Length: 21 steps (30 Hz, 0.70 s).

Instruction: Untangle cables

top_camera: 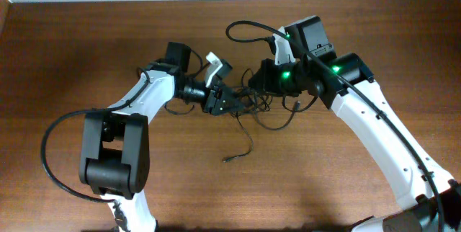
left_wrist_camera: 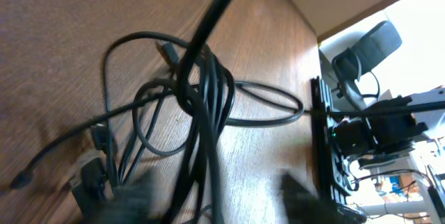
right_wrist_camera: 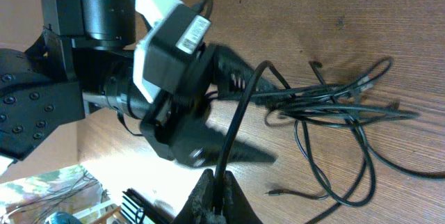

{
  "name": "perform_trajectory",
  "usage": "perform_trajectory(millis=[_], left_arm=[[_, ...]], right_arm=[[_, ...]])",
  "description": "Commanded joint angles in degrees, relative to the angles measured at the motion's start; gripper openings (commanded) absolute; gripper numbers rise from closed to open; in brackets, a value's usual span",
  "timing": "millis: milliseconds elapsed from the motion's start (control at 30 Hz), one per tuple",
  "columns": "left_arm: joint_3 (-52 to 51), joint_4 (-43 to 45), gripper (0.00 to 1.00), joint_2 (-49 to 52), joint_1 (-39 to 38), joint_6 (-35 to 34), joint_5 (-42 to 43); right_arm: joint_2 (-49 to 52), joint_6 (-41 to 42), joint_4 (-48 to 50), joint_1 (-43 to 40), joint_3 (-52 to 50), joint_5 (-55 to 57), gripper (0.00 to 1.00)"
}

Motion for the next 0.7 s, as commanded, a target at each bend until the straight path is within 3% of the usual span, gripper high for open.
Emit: perform_trajectory(millis=[0,200,300,400,533,600,667], left_arm=[[0.6,0.1,0.0,0.4,-0.3,-1.1,-1.8],[0.9,-4.5,0.0,-3.4,0.0,-2.7,0.3],[1.0,-9.5,0.0,-13.1,0.0,-2.7,0.3],[1.0,-12.6,0.0,-29.2,0.8,-2.8,-0.2],[1.0,-11.3,0.0,-48.9,0.8,-12.9,-15.7],[1.0,-9.2,0.0,-60.2,0.8,-22.6,-32.1],[1.0,-8.0,0.0,-66.7,0.8,-28.7,-43.1]], right_arm=[[0.2,-1.0,-0.7,-0.4,0.4,0.5,0.04],[0.2,-1.8,-7.2,-1.9,0.4,12.9,0.04],[0.1,-4.3,-7.2,-6.0,0.4,12.7,0.04],[0.1,-5.9,-7.2,-10.6,0.4,12.5,0.04],[-2.3,-11.8,-7.5,-18.1,1.2,6.7,0.04],[-6.5,-11.9,-8.0,-23.2,2.2,6.2,0.04],[-10.9,-11.9,-7.9,-27.1,2.8,3.9,0.04]])
